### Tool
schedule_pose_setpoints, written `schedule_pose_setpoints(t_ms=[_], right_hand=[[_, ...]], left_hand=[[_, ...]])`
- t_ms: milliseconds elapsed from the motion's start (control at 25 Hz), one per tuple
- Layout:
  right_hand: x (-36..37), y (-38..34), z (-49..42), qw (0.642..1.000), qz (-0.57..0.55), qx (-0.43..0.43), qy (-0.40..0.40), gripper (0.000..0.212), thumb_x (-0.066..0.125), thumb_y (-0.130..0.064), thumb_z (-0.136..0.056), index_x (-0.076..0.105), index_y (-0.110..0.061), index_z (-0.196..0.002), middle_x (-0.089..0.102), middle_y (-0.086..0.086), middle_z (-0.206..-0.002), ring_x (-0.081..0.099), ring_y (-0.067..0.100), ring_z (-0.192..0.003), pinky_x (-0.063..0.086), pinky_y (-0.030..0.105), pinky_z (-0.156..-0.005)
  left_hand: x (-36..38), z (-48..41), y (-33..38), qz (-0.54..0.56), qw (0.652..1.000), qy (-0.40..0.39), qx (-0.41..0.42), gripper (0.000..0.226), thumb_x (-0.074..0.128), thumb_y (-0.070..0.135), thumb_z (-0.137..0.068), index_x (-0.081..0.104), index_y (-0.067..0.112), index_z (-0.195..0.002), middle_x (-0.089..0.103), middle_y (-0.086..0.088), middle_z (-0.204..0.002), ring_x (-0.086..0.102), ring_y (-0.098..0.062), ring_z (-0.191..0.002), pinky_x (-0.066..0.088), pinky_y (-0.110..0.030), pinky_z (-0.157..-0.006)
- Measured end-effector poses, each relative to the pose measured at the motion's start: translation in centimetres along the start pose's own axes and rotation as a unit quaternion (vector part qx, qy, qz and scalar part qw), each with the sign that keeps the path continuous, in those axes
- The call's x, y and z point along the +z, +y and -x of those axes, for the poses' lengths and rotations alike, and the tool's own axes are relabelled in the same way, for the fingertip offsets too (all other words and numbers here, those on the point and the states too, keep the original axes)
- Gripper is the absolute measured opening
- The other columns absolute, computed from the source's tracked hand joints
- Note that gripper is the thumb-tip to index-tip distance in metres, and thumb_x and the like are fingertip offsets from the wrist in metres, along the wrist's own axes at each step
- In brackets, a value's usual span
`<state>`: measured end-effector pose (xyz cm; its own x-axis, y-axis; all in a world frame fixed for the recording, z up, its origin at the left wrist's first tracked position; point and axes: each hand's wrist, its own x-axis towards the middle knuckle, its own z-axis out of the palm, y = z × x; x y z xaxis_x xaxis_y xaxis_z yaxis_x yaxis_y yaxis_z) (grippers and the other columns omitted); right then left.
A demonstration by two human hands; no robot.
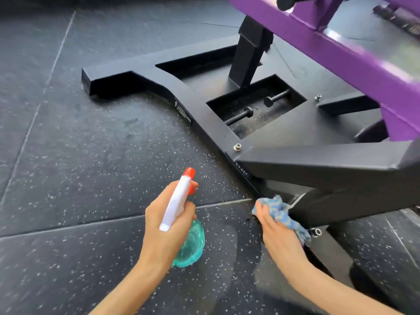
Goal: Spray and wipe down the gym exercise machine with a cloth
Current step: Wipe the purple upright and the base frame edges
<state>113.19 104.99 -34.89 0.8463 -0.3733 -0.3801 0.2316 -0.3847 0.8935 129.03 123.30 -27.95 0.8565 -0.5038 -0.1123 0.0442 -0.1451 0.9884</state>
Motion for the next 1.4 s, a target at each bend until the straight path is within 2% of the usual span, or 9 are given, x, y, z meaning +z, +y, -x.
schedule_pose_setpoints(t_ms=[80,200,360,520,640,760,1000,1200,1400], right_hand=[[2.8,-1.4,3.4,0.999,0.028,-0.034,-0.021,0.045,0.032,-0.006,-0.088,0.046,0.004,-0.130,0.009,0.039,-0.144,-0.019,0.064,-0.126,0.013,0.053,-0.109],[0.8,-1.3,-1.5,0.998,-0.051,-0.017,0.031,0.060,0.014,0.008,-0.080,0.043,0.008,-0.132,0.017,0.036,-0.143,0.001,0.056,-0.130,0.020,0.049,-0.109],[-0.6,-1.0,-6.4,0.982,-0.169,0.020,0.083,0.043,0.037,-0.015,-0.095,0.046,-0.005,-0.136,0.008,0.035,-0.148,0.009,0.044,-0.140,0.029,0.043,-0.110],[6.8,-4.9,6.3,0.995,-0.042,0.040,0.086,0.051,0.040,-0.012,-0.086,0.047,-0.015,-0.137,0.011,0.029,-0.149,0.005,0.046,-0.136,0.025,0.039,-0.108],[13.1,-7.6,17.6,0.977,-0.153,0.117,0.089,0.061,0.046,-0.006,-0.077,0.043,-0.012,-0.138,0.016,0.010,-0.155,0.016,0.033,-0.137,0.031,0.040,-0.095],[16.7,-8.7,24.5,0.966,-0.213,0.126,0.079,0.060,0.021,0.010,-0.080,0.043,-0.007,-0.133,0.004,0.007,-0.159,0.018,0.030,-0.137,0.031,0.040,-0.094],[11.4,-7.6,15.2,0.918,-0.351,0.154,0.103,0.062,0.057,-0.012,-0.069,0.060,-0.027,-0.128,0.039,-0.015,-0.146,0.035,0.009,-0.134,0.043,0.029,-0.098],[12.6,-7.2,20.2,0.878,-0.417,0.224,0.075,0.066,0.041,-0.002,-0.076,0.053,-0.036,-0.131,0.051,-0.021,-0.137,0.044,0.005,-0.128,0.043,0.026,-0.095],[20.5,-14.8,36.1,0.888,-0.380,0.256,-0.033,0.074,0.025,0.017,-0.084,0.026,-0.018,-0.149,0.027,-0.017,-0.151,0.003,0.016,-0.147,0.052,0.031,-0.093]], left_hand=[[0.4,0.2,0.2,-0.003,1.000,0.001,0.003,0.036,0.050,0.012,-0.074,0.069,0.026,-0.100,0.069,0.003,-0.094,0.061,-0.021,-0.078,0.050,-0.031,-0.069],[1.3,0.8,0.3,-0.034,0.999,-0.020,0.017,0.038,0.050,0.012,-0.073,0.069,0.026,-0.102,0.070,0.009,-0.094,0.062,-0.006,-0.078,0.046,-0.019,-0.069],[3.0,1.8,0.9,-0.046,0.995,-0.082,0.028,0.035,0.049,0.013,-0.072,0.069,0.022,-0.100,0.068,-0.001,-0.092,0.059,-0.021,-0.080,0.048,-0.028,-0.067],[5.0,4.1,1.1,-0.056,0.991,-0.117,0.031,0.032,0.049,0.015,-0.072,0.068,0.025,-0.095,0.068,0.006,-0.091,0.059,-0.013,-0.074,0.047,-0.028,-0.070],[6.8,5.7,0.8,-0.051,0.987,-0.149,0.020,0.032,0.050,0.017,-0.073,0.068,0.026,-0.098,0.069,0.009,-0.094,0.060,-0.009,-0.076,0.048,-0.031,-0.074],[9.4,7.2,1.3,-0.051,0.982,-0.181,0.023,0.033,0.050,0.017,-0.071,0.068,0.027,-0.097,0.068,0.003,-0.093,0.058,-0.022,-0.074,0.050,-0.039,-0.073],[13.0,10.0,2.5,-0.056,0.958,-0.274,0.070,0.041,0.053,0.015,-0.072,0.068,0.039,-0.102,0.065,-0.013,-0.099,0.055,-0.029,-0.071,0.049,-0.033,-0.070],[15.2,12.6,2.1,-0.081,0.939,-0.319,0.094,0.042,0.054,0.016,-0.072,0.069,0.035,-0.107,0.069,0.000,-0.098,0.057,-0.010,-0.076,0.049,-0.027,-0.073],[19.6,17.7,2.1,-0.098,0.914,-0.377,0.114,0.039,0.053,0.018,-0.074,0.069,0.039,-0.104,0.070,0.017,-0.095,0.060,-0.002,-0.078,0.048,-0.013,-0.072]])
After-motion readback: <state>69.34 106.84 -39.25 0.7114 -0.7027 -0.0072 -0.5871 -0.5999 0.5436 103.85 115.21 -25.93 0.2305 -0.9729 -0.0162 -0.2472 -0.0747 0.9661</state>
